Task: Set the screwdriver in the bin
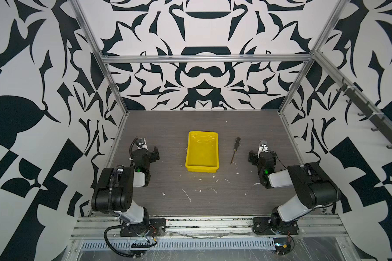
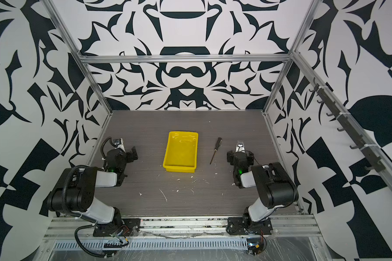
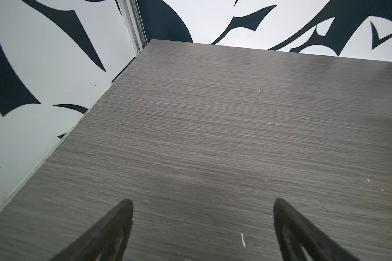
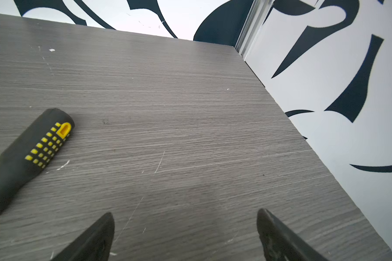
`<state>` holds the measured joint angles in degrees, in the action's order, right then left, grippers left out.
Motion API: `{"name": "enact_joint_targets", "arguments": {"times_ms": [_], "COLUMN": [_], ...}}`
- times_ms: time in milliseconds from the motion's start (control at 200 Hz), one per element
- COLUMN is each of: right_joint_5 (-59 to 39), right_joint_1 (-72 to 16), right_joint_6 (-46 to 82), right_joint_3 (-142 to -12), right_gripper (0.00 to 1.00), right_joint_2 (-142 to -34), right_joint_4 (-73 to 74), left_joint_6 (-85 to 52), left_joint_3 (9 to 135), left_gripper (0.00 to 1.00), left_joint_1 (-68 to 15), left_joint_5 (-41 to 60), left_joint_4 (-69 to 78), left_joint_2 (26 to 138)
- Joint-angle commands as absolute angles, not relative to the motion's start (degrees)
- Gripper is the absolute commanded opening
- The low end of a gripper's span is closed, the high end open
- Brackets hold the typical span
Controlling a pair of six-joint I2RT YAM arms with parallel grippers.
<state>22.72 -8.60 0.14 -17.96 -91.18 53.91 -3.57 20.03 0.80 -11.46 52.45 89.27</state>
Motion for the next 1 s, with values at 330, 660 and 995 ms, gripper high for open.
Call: {"name": "enact_joint_targets", "arguments": {"times_ms": [330, 660, 995], "right_joint_5": [20.5, 20.4, 19.8], "right_joint_1": [-8.3, -8.3, -8.3], "right_joint_6": [0.0, -0.1, -0.5], "right_joint_3": [-19.3, -19.2, -19.4], "right_gripper": [1.0, 1.0, 1.0], "right_joint_2": [-89.4, -89.4, -89.4], "right_joint_4": [55.2, 55.2, 55.0], "left_joint_6": [-3.6, -3.5, -3.6], "left_joint_3": [21.0, 21.0, 21.1], "left_gripper": [0.99, 0.99, 0.99], "left_joint_1": [1.0, 1.0, 1.0], "left_joint_5": [-10.9, -10.9, -10.9], "left_joint_4": [52.9, 52.9, 52.9], "left_joint_2": [88.9, 88.9, 88.9]}}
